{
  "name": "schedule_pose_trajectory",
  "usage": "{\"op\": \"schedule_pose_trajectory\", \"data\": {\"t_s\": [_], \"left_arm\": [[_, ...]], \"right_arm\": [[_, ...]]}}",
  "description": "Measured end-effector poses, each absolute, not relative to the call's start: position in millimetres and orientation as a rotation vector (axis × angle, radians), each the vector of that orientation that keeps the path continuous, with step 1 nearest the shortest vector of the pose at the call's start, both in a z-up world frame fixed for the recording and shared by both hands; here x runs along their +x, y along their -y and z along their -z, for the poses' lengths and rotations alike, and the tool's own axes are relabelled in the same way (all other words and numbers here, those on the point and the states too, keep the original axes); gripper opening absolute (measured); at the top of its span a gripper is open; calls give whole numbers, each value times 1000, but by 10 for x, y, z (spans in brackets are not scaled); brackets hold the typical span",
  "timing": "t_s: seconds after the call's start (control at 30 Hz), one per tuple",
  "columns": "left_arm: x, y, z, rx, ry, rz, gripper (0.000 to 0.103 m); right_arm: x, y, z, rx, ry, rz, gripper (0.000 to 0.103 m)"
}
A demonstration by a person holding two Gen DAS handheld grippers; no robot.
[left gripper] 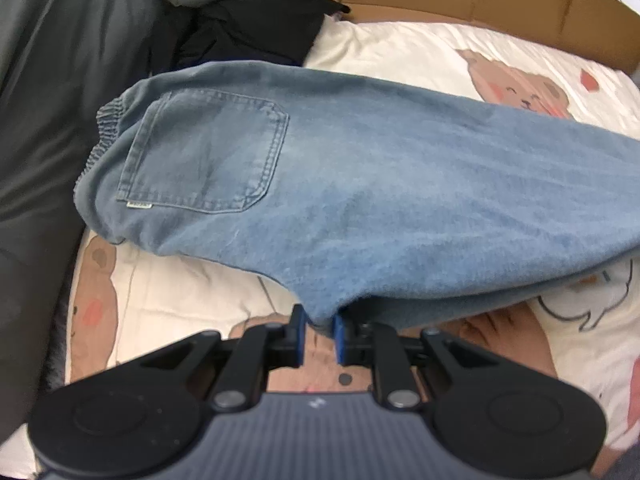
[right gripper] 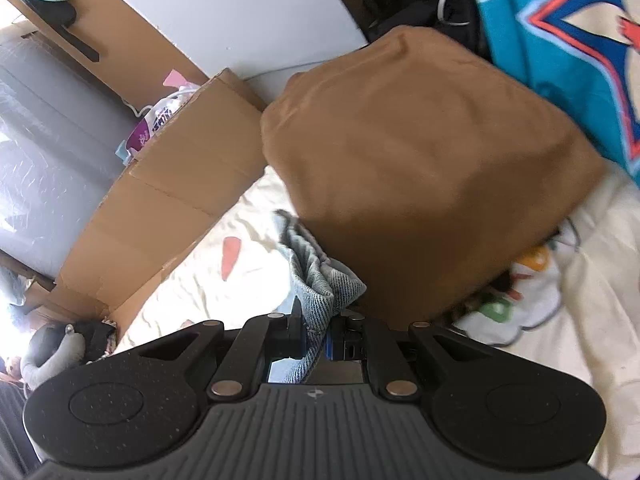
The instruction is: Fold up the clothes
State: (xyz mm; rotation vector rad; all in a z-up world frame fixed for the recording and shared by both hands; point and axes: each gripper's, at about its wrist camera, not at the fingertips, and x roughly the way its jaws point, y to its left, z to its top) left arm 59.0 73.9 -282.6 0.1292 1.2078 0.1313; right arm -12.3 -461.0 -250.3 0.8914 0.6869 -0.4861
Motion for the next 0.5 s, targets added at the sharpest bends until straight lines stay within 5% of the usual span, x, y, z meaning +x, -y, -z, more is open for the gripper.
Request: {"op": "schedule_pose_trajectory", "data": {"t_s": [0.43,0.47,0.5], "left_arm": [[521,-727,2743,164,-1234,-151,11],[507,-743,2733,160,-1241,-157,0],[488,-763,2723,162,-1250,-173,0]], "right_arm": [[-850,4358,2678,861,-693,517,7],[-900,4337,2682,858,-696,522,7],[-947,4321,2690,860,-699,526,7]]}}
